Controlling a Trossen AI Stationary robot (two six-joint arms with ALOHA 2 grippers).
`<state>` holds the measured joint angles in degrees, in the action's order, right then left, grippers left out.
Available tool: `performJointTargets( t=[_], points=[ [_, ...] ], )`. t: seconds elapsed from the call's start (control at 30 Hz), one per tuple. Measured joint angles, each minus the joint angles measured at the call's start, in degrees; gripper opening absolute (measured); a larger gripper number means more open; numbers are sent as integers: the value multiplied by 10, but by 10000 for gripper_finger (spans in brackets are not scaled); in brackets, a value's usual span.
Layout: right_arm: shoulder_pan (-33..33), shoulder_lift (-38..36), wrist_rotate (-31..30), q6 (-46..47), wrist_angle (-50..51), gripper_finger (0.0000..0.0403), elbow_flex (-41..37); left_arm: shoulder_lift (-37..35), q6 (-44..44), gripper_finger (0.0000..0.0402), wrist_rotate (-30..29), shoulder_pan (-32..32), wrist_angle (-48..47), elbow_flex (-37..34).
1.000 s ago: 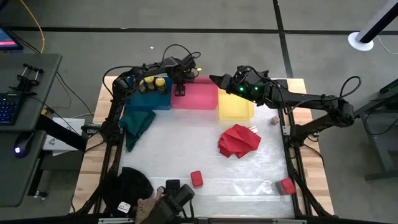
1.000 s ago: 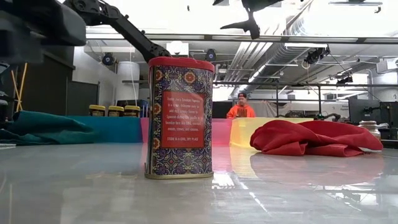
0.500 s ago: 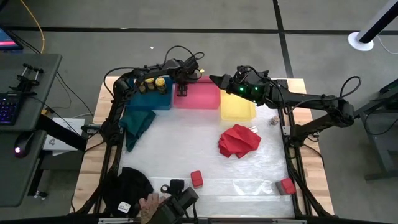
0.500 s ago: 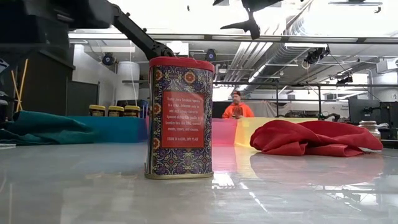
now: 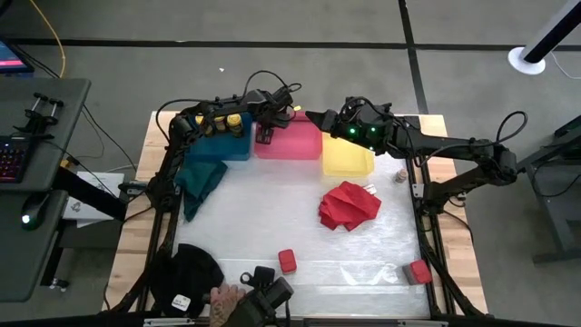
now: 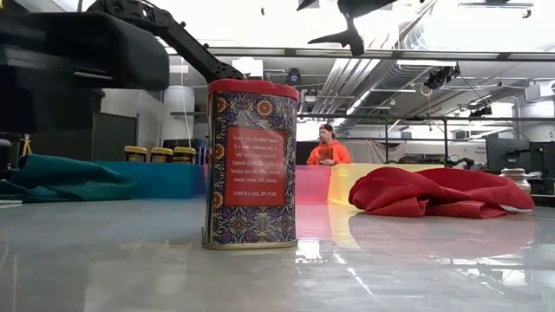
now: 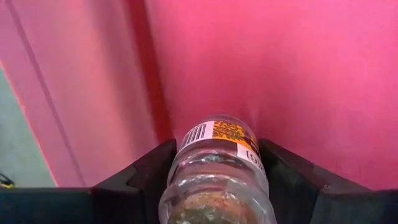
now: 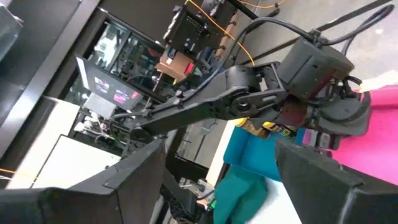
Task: Sort spices by type
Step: Put the left brown seasoning bottle into the pink bin
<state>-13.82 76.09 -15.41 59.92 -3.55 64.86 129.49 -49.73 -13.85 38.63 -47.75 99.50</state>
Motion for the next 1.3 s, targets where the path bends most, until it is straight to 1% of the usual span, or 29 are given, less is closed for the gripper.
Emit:
performJointTargets(
  t=[0.43, 0.57, 0.73, 0.87, 0.93, 1.03, 1.3],
  points=[
    [0, 0, 0, 0, 8, 296, 0, 2, 33, 205, 5, 0, 10, -2],
    [0, 0, 0, 0, 8, 296, 0, 3, 51, 227, 7, 0, 18, -2],
    [0, 0, 0, 0, 8, 296, 0, 3, 47, 272, 8, 0, 18, -2],
    [0, 0, 0, 0, 8, 296, 0, 3, 44, 296, -8, 0, 17, -2],
    [0, 0, 0, 0, 8, 296, 0, 3, 40, 298, -26, -2, 17, -2],
    [0, 0, 0, 0, 8, 296, 0, -2, 36, 296, -31, -2, 11, -3],
    [0, 0, 0, 0, 7, 296, 0, -10, 29, 295, -13, -4, -6, 34]
  ],
)
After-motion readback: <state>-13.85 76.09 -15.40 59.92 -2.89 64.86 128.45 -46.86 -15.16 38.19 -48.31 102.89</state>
